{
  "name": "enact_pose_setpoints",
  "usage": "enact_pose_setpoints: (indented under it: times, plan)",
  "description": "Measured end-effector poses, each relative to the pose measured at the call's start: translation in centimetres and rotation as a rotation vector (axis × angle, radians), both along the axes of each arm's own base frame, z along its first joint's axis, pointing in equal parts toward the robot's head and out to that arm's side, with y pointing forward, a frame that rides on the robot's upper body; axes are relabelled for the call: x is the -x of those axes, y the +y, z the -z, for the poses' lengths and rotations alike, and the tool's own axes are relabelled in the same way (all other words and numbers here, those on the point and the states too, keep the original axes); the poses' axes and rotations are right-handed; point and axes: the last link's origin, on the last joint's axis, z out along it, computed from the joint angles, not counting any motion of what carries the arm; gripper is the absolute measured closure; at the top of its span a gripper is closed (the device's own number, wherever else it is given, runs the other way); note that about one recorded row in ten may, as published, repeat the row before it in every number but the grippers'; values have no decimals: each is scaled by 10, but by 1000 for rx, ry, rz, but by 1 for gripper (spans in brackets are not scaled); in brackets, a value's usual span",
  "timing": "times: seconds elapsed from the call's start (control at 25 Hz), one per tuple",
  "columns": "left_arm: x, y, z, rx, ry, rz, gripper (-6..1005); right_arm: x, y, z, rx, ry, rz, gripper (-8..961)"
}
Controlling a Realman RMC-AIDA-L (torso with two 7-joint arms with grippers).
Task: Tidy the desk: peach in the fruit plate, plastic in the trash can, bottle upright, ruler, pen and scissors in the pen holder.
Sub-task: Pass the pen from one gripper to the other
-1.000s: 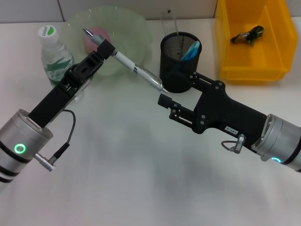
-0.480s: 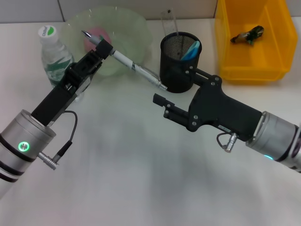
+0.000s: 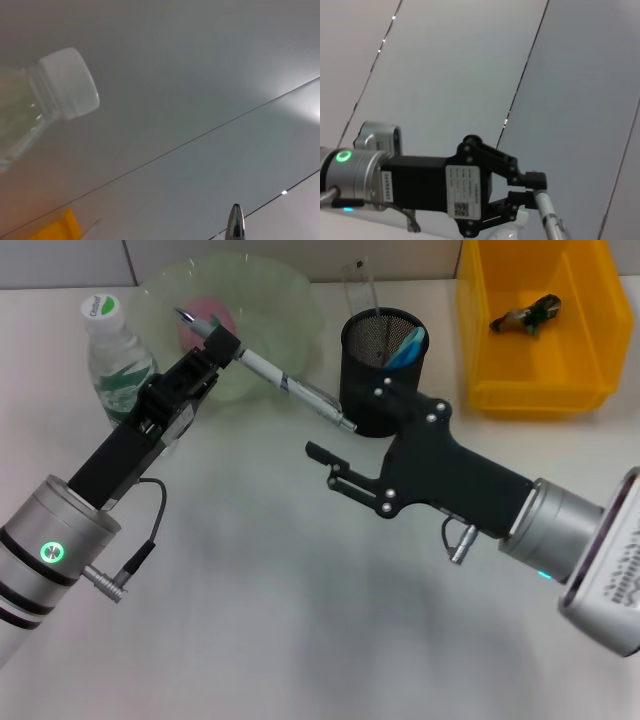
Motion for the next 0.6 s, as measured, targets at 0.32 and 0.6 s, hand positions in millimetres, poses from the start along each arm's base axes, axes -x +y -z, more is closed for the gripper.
enact_pose_setpoints:
  times: [0.32, 0.6]
  plan:
    - [0, 0, 0, 7, -5, -5, 830, 8, -7, 12, -92, -39, -34, 300]
    - [0, 0, 0, 7, -6, -7, 826, 8, -6, 10, -113, -17, -9, 301]
